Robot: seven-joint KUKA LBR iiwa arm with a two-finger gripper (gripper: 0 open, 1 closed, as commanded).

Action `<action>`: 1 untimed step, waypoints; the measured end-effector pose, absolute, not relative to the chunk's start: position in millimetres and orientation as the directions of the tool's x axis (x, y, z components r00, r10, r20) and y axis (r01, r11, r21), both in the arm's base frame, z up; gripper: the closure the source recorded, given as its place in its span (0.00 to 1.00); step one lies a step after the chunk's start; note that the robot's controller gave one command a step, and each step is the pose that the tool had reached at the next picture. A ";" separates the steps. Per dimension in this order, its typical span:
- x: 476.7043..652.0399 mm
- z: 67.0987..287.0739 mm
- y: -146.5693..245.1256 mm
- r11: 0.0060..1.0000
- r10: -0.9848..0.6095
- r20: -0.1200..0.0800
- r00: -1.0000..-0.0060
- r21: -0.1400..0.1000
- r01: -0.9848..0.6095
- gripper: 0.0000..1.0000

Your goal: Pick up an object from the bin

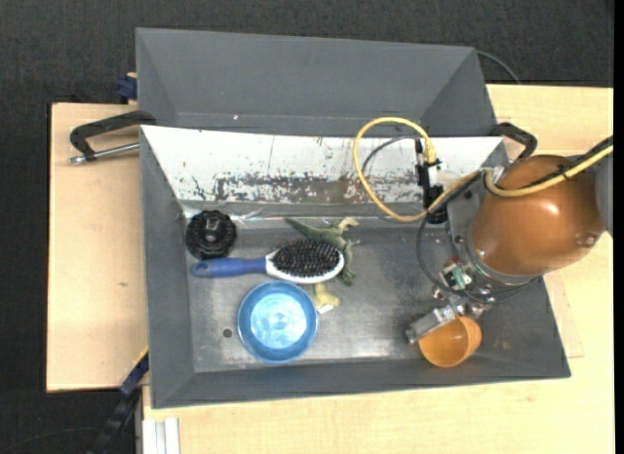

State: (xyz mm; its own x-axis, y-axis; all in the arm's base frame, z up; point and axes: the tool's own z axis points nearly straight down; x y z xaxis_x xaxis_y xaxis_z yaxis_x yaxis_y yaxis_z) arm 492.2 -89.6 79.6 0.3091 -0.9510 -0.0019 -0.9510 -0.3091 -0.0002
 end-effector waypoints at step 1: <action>493.0 205.2 -87.5 -0.323 -0.946 0.003 0.323 -0.011 -0.946 1.00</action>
Offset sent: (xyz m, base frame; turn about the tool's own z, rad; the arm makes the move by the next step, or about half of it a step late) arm -0.0013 0.0013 0.1208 -0.0184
